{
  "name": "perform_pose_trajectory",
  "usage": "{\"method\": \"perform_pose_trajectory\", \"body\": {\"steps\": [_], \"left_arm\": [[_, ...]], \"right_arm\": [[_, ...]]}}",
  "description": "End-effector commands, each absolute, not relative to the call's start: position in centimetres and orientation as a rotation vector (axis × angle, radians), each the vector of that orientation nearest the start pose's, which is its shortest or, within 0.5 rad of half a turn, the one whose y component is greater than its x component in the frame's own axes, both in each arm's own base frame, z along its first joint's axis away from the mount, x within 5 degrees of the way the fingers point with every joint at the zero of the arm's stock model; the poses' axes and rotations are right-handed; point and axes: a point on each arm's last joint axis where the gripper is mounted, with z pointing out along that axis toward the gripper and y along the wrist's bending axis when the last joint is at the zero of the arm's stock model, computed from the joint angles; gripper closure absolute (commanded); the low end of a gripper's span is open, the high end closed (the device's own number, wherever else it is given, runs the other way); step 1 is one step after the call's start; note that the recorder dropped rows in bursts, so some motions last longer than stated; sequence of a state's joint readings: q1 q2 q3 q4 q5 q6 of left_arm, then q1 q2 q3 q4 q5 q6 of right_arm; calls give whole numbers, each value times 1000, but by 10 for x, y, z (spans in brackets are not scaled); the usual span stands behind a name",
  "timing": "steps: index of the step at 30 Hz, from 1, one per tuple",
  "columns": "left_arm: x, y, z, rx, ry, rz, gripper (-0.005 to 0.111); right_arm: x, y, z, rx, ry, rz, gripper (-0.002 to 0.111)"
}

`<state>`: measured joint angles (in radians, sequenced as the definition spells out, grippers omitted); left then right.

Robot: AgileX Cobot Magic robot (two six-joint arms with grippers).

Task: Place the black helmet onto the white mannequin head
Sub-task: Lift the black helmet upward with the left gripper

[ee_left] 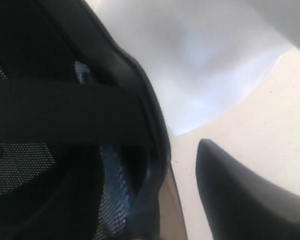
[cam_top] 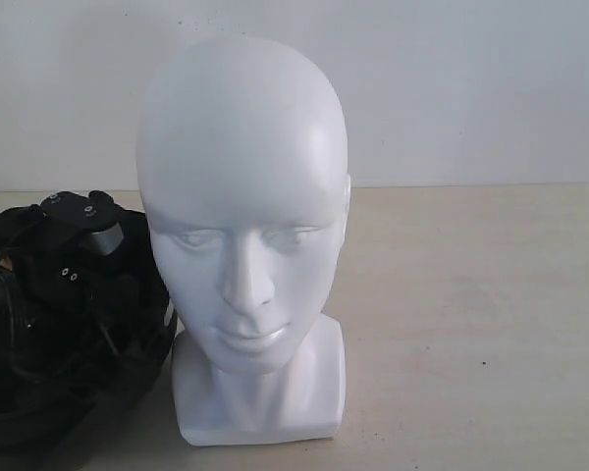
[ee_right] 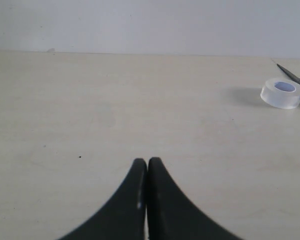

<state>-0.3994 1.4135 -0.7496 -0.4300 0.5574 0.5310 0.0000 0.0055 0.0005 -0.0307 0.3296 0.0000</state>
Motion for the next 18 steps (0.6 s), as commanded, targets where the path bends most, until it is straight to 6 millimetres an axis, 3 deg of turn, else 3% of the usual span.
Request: {"method": "perform_pose_trajectory", "body": {"steps": [1, 9, 18], "left_arm": [[237, -122, 203, 771, 2537, -361, 49], [244, -123, 189, 784, 2554, -327, 50], [246, -122, 188, 827, 2536, -285, 54]], "right_arm": [[54, -1, 184, -22, 1805, -36, 108], [54, -1, 184, -22, 1805, -36, 108], [54, -1, 184, -22, 1810, -36, 108]]}}
